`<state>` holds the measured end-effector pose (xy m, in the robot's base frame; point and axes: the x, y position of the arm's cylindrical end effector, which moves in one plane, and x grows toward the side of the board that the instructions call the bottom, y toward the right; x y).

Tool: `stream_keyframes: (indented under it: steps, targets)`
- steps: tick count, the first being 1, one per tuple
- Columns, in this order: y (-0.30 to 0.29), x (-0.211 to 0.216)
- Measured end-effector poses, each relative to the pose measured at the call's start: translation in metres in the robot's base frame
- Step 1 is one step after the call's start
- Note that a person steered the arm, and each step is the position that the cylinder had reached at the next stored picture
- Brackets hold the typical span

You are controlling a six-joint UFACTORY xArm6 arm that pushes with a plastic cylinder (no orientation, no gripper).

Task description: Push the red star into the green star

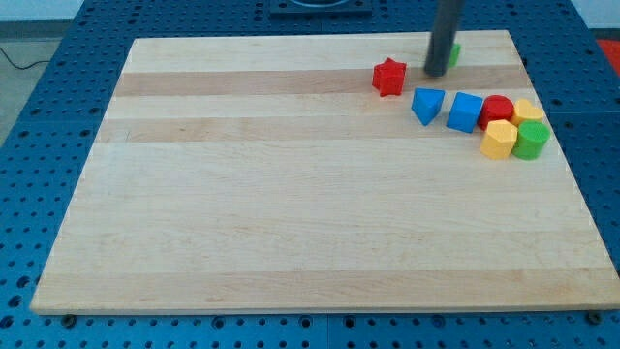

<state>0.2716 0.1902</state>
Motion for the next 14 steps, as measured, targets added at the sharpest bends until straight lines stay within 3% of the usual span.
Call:
stream_keyframes:
  steps: [1, 2, 4, 7, 8, 10, 13, 14]
  targets:
    - [0.039, -0.016]
    - [0.036, -0.019]
    - [-0.018, 0.002]
    - [-0.105, 0.07]
    - [-0.121, 0.051]
    - [-0.072, 0.01]
    - [-0.062, -0.001]
    - [-0.103, 0.002]
